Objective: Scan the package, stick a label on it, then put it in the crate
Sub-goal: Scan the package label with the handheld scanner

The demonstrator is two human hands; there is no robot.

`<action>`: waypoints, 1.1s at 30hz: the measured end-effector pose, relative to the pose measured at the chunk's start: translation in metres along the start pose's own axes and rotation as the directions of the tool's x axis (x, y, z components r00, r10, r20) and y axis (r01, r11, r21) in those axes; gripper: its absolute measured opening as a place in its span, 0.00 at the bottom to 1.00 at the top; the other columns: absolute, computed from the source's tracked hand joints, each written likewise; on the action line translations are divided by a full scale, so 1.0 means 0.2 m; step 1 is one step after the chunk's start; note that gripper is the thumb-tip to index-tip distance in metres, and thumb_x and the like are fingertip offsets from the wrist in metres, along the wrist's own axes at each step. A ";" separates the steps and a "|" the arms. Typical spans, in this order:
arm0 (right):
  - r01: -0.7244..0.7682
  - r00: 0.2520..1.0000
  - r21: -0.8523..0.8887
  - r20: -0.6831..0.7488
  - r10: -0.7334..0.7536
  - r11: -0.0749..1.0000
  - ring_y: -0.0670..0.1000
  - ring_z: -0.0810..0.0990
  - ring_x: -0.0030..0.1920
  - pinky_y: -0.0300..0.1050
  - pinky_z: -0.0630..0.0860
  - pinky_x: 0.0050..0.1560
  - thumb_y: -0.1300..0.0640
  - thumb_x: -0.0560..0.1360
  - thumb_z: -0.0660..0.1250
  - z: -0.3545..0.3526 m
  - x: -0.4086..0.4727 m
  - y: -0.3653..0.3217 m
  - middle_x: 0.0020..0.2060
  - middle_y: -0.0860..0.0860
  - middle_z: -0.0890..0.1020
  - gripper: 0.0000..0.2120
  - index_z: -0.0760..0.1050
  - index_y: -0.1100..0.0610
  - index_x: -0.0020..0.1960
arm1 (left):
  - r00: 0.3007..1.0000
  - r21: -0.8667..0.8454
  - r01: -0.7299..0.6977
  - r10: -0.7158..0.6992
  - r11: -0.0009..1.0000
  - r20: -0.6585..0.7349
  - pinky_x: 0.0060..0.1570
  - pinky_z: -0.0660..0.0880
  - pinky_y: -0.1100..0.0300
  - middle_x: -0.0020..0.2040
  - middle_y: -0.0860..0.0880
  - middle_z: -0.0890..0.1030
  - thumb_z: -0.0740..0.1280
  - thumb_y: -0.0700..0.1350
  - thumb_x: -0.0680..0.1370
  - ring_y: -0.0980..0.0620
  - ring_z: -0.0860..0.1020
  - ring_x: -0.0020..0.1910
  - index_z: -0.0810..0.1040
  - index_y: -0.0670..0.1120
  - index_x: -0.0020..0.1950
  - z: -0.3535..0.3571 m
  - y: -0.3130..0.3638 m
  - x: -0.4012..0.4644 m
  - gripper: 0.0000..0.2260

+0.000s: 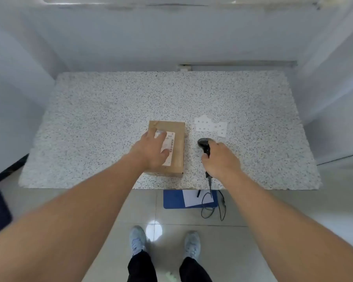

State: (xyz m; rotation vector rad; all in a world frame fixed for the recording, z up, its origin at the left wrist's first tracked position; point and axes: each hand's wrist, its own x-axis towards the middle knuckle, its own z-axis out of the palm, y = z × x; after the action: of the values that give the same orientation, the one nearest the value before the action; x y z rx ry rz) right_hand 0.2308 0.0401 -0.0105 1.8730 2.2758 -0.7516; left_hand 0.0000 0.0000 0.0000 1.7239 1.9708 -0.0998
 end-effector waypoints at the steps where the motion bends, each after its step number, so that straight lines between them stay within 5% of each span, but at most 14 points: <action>1: -0.030 0.999 0.004 0.023 0.030 1.000 0.58 0.77 0.61 0.55 0.78 0.55 0.48 0.83 0.57 0.02 0.01 -0.01 0.67 0.56 0.73 0.23 0.65 0.53 0.76 | 1.000 0.014 0.002 -0.002 1.000 0.003 0.69 0.69 0.38 0.81 0.41 0.54 0.61 0.55 0.82 0.38 0.62 0.76 0.57 0.48 0.81 0.02 -0.02 0.02 0.30; 7: -0.150 0.989 0.094 0.028 0.148 0.984 0.59 0.78 0.57 0.57 0.79 0.53 0.50 0.82 0.59 0.19 0.10 0.01 0.64 0.58 0.74 0.23 0.64 0.57 0.74 | 0.999 -0.064 0.038 -0.040 0.997 -0.017 0.67 0.72 0.39 0.80 0.42 0.52 0.64 0.55 0.80 0.37 0.64 0.74 0.56 0.48 0.81 0.17 -0.16 0.08 0.32; 14: -0.274 0.962 0.229 0.045 0.271 0.934 0.62 0.77 0.62 0.59 0.78 0.57 0.51 0.82 0.61 0.35 0.13 0.03 0.68 0.62 0.71 0.30 0.56 0.62 0.80 | 0.997 -0.250 0.068 -0.056 0.966 0.054 0.73 0.66 0.37 0.82 0.46 0.37 0.66 0.60 0.79 0.32 0.61 0.77 0.44 0.58 0.82 0.32 -0.29 0.08 0.40; 19: -0.272 0.957 0.249 -0.029 0.288 0.930 0.62 0.78 0.58 0.53 0.74 0.47 0.53 0.82 0.62 0.42 0.15 0.04 0.65 0.61 0.72 0.28 0.59 0.63 0.77 | 0.992 -0.492 0.095 -0.044 0.865 0.115 0.67 0.73 0.49 0.80 0.47 0.54 0.70 0.62 0.77 0.41 0.71 0.69 0.41 0.66 0.80 0.36 -0.34 0.06 0.44; 25: -0.310 0.936 0.361 -0.045 0.348 0.880 0.61 0.79 0.57 0.55 0.78 0.51 0.54 0.83 0.64 0.47 0.21 0.07 0.62 0.61 0.75 0.24 0.62 0.62 0.74 | 0.985 -0.801 0.133 0.010 0.583 0.171 0.44 0.85 0.57 0.67 0.66 0.71 0.78 0.51 0.74 0.54 0.81 0.58 0.47 0.78 0.76 0.40 -0.37 0.02 0.47; 28: -0.294 0.933 0.393 -0.079 0.351 0.871 0.60 0.79 0.56 0.55 0.79 0.51 0.53 0.81 0.68 0.50 0.23 0.10 0.58 0.60 0.77 0.21 0.67 0.61 0.69 | 0.988 -0.846 0.136 -0.005 0.515 0.156 0.51 0.85 0.51 0.68 0.65 0.71 0.78 0.46 0.75 0.54 0.80 0.61 0.49 0.77 0.76 0.43 -0.38 0.03 0.48; 33: -0.295 0.941 0.380 -0.043 0.336 0.877 0.57 0.80 0.50 0.48 0.75 0.41 0.54 0.75 0.75 0.51 0.26 0.13 0.50 0.56 0.79 0.19 0.73 0.61 0.60 | 0.991 -0.873 0.113 0.008 0.474 0.133 0.57 0.81 0.58 0.71 0.63 0.71 0.76 0.38 0.76 0.56 0.75 0.67 0.50 0.72 0.80 0.43 -0.34 0.05 0.48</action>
State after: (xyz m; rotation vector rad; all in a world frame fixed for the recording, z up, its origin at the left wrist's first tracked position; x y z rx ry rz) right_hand 0.2195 0.0456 -0.1265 2.4273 1.9007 -1.1075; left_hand -0.0369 -0.0364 -0.0975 0.9039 1.5035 0.6875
